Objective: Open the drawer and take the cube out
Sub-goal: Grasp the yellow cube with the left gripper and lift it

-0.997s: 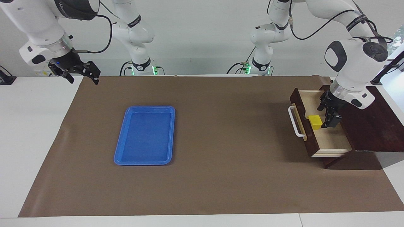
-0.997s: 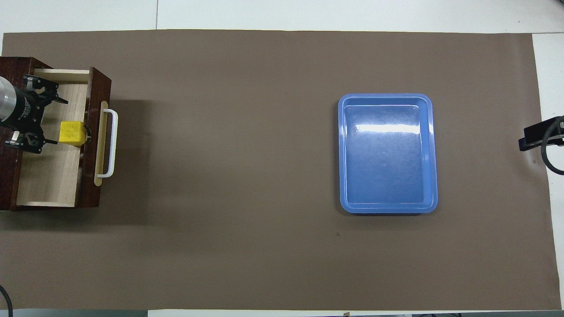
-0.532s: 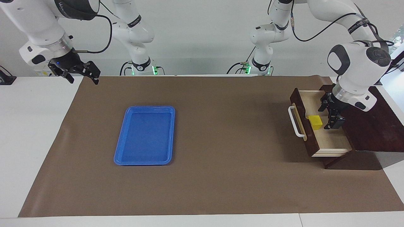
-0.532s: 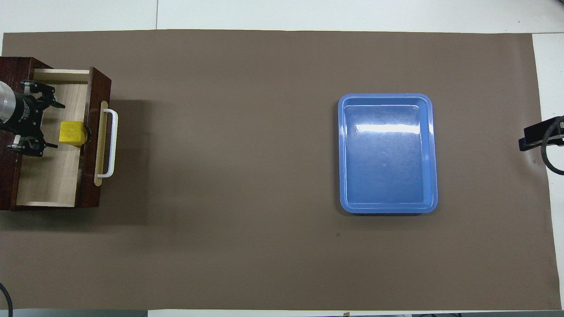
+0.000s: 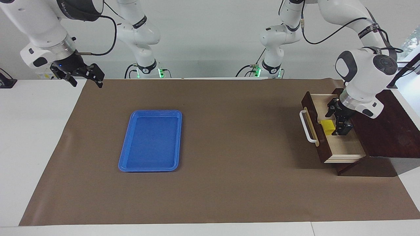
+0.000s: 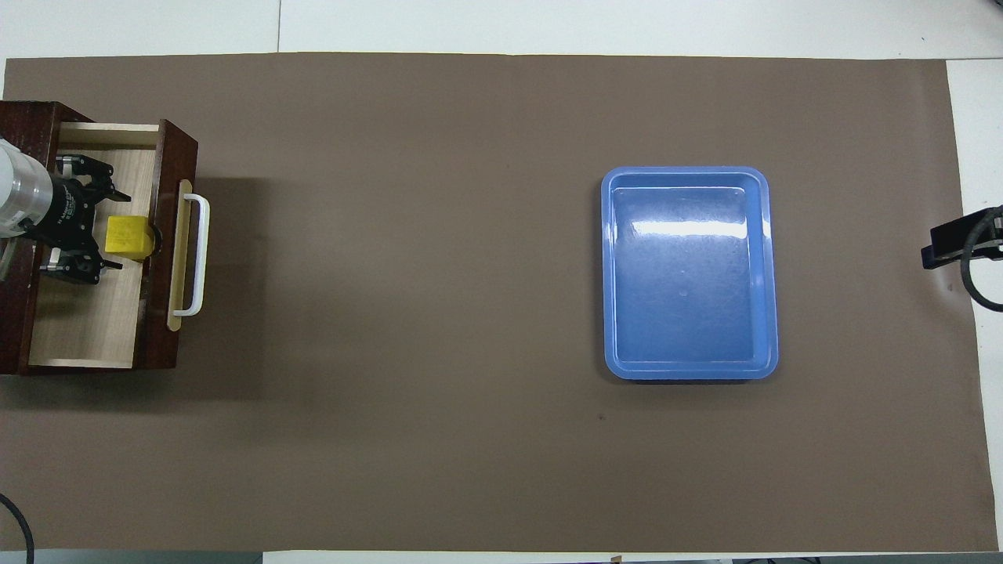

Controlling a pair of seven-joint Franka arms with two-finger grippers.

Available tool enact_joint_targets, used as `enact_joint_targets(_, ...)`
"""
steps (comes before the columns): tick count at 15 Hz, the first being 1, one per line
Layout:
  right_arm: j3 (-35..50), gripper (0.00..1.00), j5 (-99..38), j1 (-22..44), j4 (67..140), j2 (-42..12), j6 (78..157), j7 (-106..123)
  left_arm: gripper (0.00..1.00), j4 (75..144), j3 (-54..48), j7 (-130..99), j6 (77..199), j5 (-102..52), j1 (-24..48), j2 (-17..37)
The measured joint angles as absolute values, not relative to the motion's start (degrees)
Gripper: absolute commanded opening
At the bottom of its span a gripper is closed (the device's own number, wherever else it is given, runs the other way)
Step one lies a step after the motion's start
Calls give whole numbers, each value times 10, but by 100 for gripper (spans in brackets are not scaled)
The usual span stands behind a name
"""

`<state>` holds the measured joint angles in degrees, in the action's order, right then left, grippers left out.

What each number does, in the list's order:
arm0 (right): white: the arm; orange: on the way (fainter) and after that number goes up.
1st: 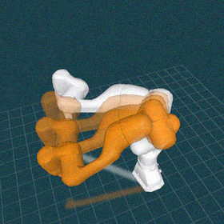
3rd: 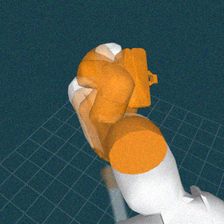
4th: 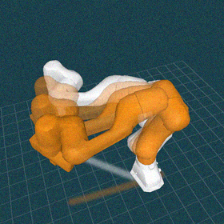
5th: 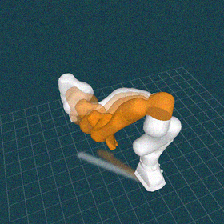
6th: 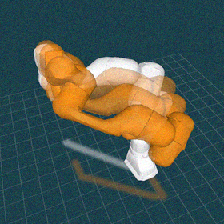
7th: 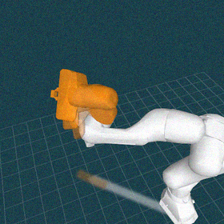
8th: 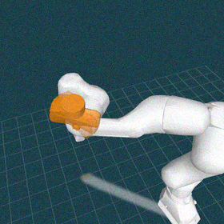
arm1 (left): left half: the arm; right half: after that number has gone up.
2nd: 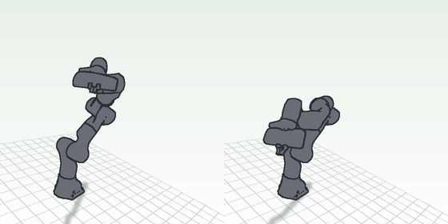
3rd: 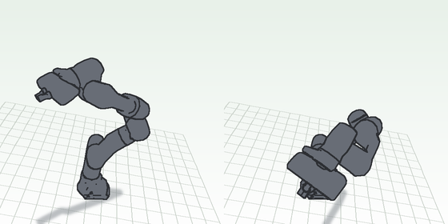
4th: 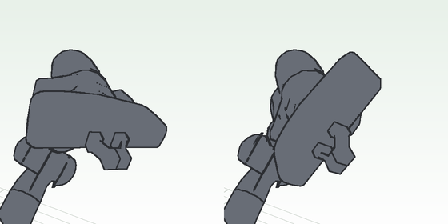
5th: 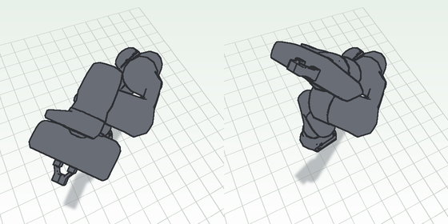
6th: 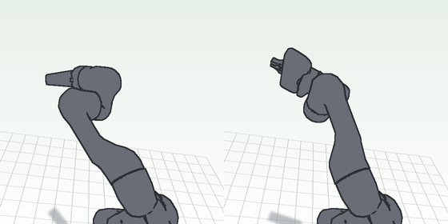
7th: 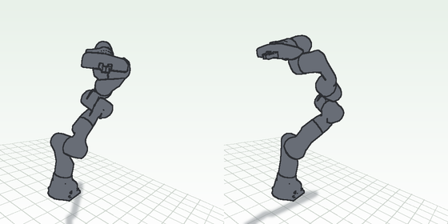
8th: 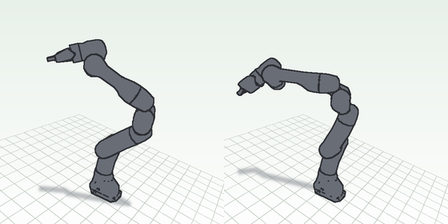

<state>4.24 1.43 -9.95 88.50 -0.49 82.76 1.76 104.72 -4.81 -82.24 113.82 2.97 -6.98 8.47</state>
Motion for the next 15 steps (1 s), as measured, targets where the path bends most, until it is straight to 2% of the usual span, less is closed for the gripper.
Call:
enact_joint_targets(3,42,100,14,-100,886,-5,829,18,59,1047,-48,-824,1139,30,-70,85)
enact_joint_targets(4,42,100,14,-100,887,-5,829,18,48,1047,-48,-824,1139,30,-70,85)
enact_joint_targets(5,42,100,14,-100,887,-5,830,18,21,1047,-48,-824,1139,30,-70,85)
enact_joint_targets(6,42,100,14,-100,887,-5,830,18,0,1047,-48,-824,1139,30,-70,85)
enact_joint_targets(11,42,100,7,-100,891,-5,830,0,0,1036,-50,-838,1139,28,-70,84)
enact_joint_targets(15,46,100,-66,-99,920,0,845,-145,0,952,-50,-852,1081,-7,-65,85)
